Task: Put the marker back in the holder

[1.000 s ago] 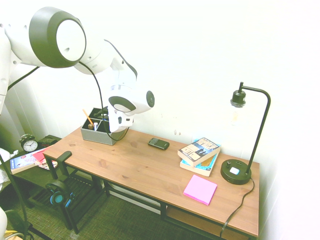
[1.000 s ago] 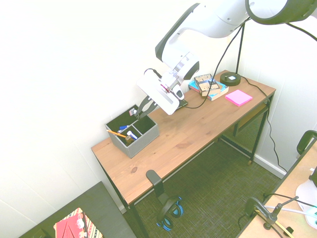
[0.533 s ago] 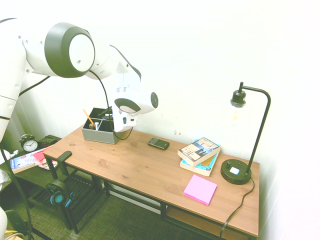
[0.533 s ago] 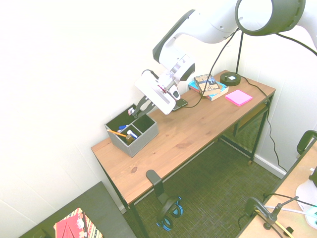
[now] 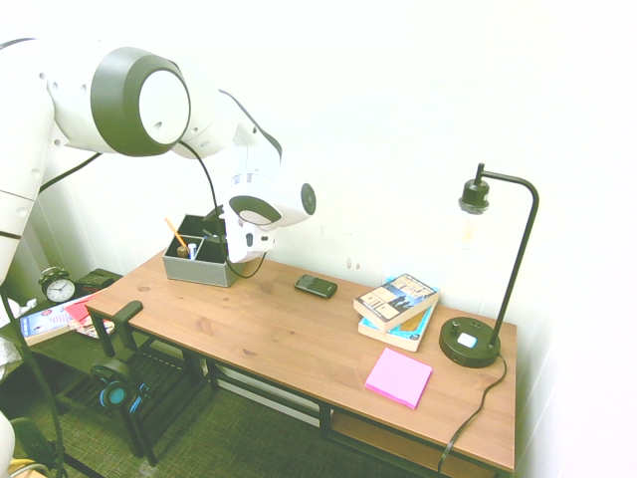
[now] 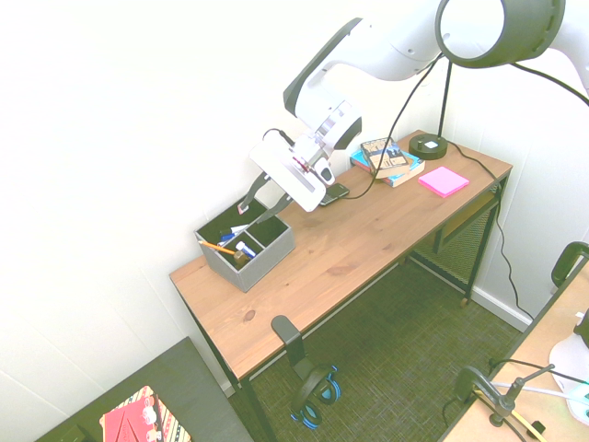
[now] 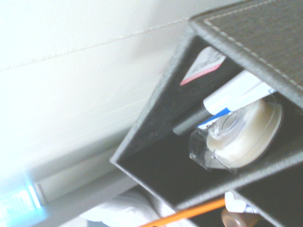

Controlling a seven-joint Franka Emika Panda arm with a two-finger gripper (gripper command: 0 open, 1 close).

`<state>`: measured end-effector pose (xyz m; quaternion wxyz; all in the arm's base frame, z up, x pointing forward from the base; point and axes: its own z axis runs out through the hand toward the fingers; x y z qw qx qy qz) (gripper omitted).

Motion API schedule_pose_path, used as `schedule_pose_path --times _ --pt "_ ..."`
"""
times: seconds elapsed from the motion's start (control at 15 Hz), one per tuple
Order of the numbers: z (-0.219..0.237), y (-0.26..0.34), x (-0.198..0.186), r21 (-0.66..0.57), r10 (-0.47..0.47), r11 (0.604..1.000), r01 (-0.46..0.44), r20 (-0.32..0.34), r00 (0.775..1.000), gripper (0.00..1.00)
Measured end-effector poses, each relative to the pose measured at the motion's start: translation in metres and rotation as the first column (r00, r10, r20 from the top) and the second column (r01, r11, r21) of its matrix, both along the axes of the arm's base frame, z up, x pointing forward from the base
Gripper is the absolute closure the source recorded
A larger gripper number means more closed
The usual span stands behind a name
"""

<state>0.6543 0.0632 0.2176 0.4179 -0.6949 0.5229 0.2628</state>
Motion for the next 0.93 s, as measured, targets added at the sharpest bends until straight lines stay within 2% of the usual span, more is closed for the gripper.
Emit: schedule_pose_path --times 0.2,0.4,0.6,0.8,0.93 --pt "0.059 0.007 -0.027 -0.152 0.137 0.98 -0.129 0.041 0.99 0.0" --pt "0.097 -0.006 -0.078 -0.315 0.277 0.914 -0.255 0.029 0.96 0.0" --pt "0.119 -0.029 -0.137 -0.474 0.404 0.801 -0.366 -0.024 0.915 0.0" --pt "0.129 -0.048 -0.195 -0.615 0.499 0.656 -0.438 -0.082 0.863 0.0" --pt "0.137 -0.057 -0.226 -0.701 0.536 0.554 -0.45 -0.113 0.836 0.0"
